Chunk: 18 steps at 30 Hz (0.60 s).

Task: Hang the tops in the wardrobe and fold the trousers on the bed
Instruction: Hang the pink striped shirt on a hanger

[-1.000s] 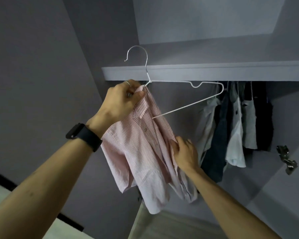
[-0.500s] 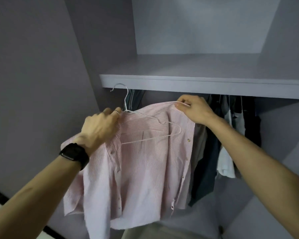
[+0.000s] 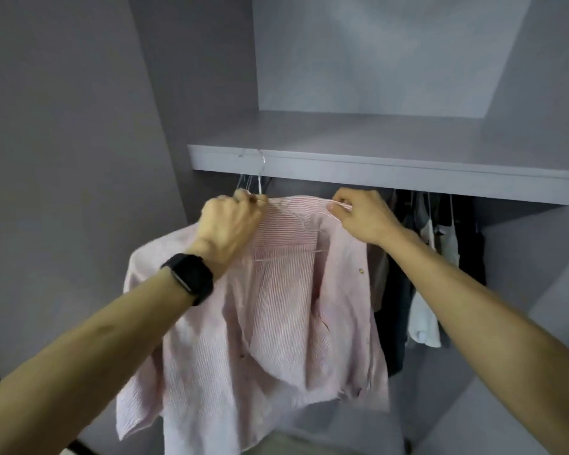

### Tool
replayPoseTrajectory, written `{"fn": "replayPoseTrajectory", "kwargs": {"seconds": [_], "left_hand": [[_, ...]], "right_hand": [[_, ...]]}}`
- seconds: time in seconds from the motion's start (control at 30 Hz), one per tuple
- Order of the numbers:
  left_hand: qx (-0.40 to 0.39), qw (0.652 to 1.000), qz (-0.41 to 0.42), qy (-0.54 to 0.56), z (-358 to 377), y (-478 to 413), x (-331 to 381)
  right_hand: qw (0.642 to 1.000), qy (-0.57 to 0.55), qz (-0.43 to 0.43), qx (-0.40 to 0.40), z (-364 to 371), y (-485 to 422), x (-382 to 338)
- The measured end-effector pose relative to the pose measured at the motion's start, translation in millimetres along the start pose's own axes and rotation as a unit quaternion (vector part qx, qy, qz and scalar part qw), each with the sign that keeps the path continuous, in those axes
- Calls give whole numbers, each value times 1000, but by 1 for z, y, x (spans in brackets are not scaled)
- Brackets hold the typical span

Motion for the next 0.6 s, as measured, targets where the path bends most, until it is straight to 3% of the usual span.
{"fn": "replayPoseTrajectory", "kwargs": {"seconds": [0.13,0.23,0.27,0.3,0.37,0.4,0.43,0.53,0.6], "left_hand": [[-33,996,-11,80,-2,6,33],[-37,980,-66,183,14,12,21],[-35,971,-81,223,22,14,15],[-27,958,-101,268,29,16,8],[-7,924,-139,357,37,18,-2],[15,909,-139,391,37,20,-4],[46,901,-124,413,36,25,-3],[107,885,-91,444,32,39,6],[73,862,-119,488,37,41,5]], "right_hand": [[988,-129,-6,82,6,-4,-32],[947,-186,-27,259,-10,32,-40],[943,-189,-54,269,-3,52,-42],[951,-188,-85,232,12,73,-45],[973,-206,-99,23,54,105,-55],[968,-226,-102,-47,67,112,-56],[965,-233,-114,-45,70,110,-52],[977,-151,-87,121,42,79,-27],[993,-69,-86,50,34,52,-22]]}}
Point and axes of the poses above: each hand's wrist, its own y-axis away from the middle knuckle, its own z-axis out of the palm, x = y × z, the point moved 3 cm from there along -y, towards the middle knuckle, and after that the axes turned 13 degrees about -z, right-handed, at the moved point
